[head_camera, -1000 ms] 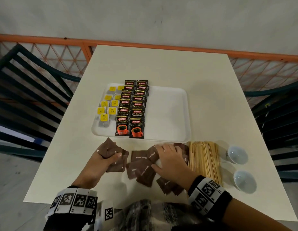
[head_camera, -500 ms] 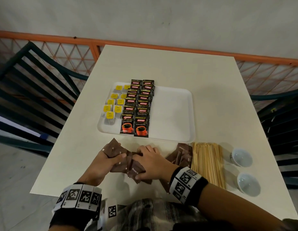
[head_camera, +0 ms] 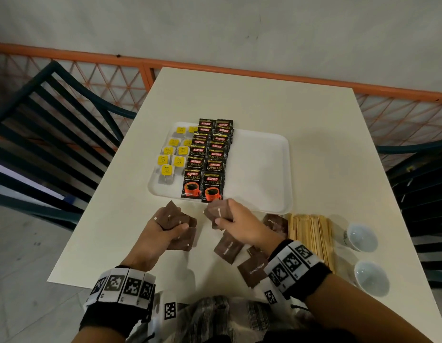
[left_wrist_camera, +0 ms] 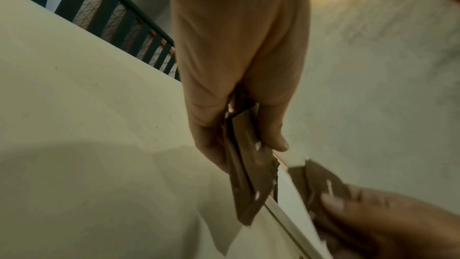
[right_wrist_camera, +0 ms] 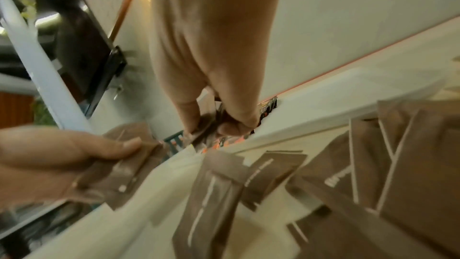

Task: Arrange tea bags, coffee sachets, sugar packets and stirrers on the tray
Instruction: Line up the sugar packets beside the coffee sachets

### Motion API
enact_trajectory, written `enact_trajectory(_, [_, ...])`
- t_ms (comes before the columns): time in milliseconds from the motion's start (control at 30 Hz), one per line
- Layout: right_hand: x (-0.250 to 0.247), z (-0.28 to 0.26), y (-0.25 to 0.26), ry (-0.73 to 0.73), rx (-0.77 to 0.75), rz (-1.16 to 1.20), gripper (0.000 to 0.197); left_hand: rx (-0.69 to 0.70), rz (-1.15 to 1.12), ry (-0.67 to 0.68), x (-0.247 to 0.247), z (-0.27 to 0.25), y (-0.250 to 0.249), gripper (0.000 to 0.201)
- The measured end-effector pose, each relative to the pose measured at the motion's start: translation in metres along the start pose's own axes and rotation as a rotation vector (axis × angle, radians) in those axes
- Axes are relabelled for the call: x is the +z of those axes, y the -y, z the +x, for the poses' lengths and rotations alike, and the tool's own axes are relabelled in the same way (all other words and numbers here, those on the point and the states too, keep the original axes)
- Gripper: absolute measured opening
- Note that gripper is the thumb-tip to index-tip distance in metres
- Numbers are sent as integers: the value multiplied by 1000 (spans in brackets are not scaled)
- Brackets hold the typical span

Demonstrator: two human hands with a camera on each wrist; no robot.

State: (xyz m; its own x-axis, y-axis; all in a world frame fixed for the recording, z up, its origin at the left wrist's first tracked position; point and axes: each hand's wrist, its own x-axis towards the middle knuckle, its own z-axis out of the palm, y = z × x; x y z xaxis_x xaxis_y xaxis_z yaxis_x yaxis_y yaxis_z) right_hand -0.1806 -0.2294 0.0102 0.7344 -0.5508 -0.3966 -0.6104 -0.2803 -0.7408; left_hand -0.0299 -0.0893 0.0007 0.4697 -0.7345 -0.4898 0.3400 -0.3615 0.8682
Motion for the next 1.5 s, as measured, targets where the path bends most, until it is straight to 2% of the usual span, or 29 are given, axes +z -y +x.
enact_trajectory(133, [2, -1, 11, -50, -8, 515, 40, 33, -4, 95, 11, -1, -6, 33])
enact_trajectory(200, [6, 1, 16, -62, -38, 563, 44, 65, 13, 140, 17, -1, -11, 29])
enact_trajectory(333, [9, 3, 22, -3, -111, 337, 55, 74, 5, 133, 19, 5, -15, 29])
enact_trajectory(500, [10, 1, 23, 183, -45, -14, 76, 22, -42, 131, 21, 7, -14, 37])
enact_trajectory(600, [7, 2, 16, 240, -35, -115, 83, 14, -63, 119, 23, 8, -14, 34])
enact_trajectory(700, [3, 0, 6, 191, 1, -212, 100, 26, -113, 49, 19, 11, -11, 34])
enact_trajectory(767, [2, -8, -5, 137, 16, -399, 108, 43, -136, 15, 14, 12, -9, 33])
enact_trajectory(833, [9, -16, -17, 102, -23, -588, 106, 55, -160, -23, 10, 12, -10, 26])
enact_trajectory(900, [17, -19, -26, 66, -53, -671, 95, 56, -171, -38, 8, 12, -10, 23])
enact_trajectory(1033, [18, -12, -21, 31, -38, -591, 61, 38, -140, -28, 7, 13, -8, 35])
enact_trajectory(1100, [15, -8, -16, 59, -7, -541, 53, 32, -138, -23, 7, 13, -7, 37])
enact_trajectory(1233, [11, -5, -13, 12, 76, -351, 52, 38, -149, -10, 8, 12, -8, 39])
enact_trajectory(1367, [14, -6, -11, -81, 164, -525, 64, 45, -153, -23, 7, 9, -8, 38])
enact_trajectory(1500, [12, -1, -9, -20, 286, -531, 66, 44, -156, -26, 8, 8, -7, 37])
